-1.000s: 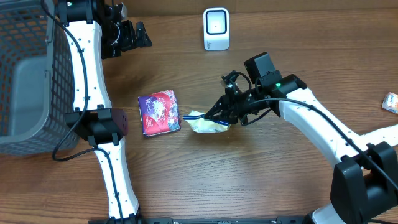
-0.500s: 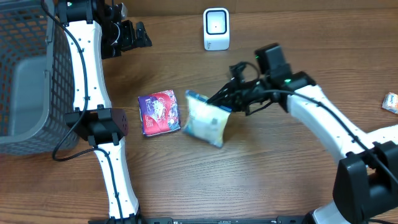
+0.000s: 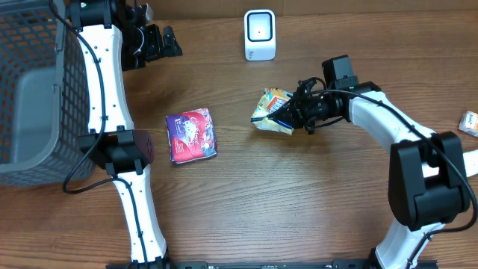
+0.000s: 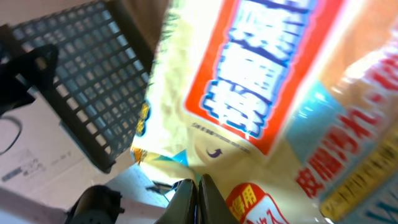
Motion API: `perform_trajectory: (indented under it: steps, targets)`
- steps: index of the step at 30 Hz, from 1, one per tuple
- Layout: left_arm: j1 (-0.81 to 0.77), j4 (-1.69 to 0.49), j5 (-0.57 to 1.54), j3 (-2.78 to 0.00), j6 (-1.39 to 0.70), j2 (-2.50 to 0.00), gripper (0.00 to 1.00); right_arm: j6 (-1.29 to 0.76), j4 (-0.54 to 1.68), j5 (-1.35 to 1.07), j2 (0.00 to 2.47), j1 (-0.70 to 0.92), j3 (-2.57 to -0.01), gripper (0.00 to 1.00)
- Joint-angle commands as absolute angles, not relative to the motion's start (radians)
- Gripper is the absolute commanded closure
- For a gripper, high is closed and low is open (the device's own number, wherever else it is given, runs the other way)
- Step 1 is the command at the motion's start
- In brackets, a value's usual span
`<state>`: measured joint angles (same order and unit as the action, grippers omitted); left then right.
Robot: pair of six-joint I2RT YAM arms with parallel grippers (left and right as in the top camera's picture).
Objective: Scan the item barcode
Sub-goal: 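Move the yellow bag toward the pink box and release it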
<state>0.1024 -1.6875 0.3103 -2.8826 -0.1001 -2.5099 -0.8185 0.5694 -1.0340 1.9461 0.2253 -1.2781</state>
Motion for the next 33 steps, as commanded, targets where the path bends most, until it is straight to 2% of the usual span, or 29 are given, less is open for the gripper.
perform_trajectory:
  steps: [1, 5, 12, 19, 28, 31, 32, 33]
  targets:
    - [0.097, -1.69, 0.285, -2.908, -0.082, -2.486, 0.0, -0.814, 0.599, -1.053, 1.894, 0.244, -1.306, 0.96]
    - [0.097, -1.69, 0.281, -2.908, -0.082, -2.486, 0.0, -0.825, 0.674, -1.056, 1.804, 0.291, -1.326, 0.96]
    - [0.097, -1.69, 0.281, -2.908, -0.082, -2.486, 0.0, -0.982, 0.683, -1.049, 1.605, 0.39, -1.332, 0.96]
    - [0.095, -1.69, 0.281, -2.908, -0.083, -2.486, 0.0, -0.987, 0.741, -0.991, 1.652, 0.39, -1.309, 0.96]
    - [0.086, -1.69, 0.281, -2.908, -0.082, -2.486, 0.0, -0.612, 0.705, -0.765, 1.91, 0.318, -1.302, 0.94]
    - [0.086, -1.69, 0.277, -2.908, -0.082, -2.486, 0.0, -0.512, 0.717, -0.658, 1.966, 0.293, -1.303, 0.13]
    - [0.085, -1.69, 0.276, -2.908, -0.082, -2.486, 0.0, -0.494, 0.717, -0.599, 1.972, 0.285, -1.303, 0.0]
    - [0.085, -1.69, 0.274, -2.908, -0.082, -2.486, 0.0, -0.485, 0.712, -0.542, 1.972, 0.278, -1.303, 0.0]
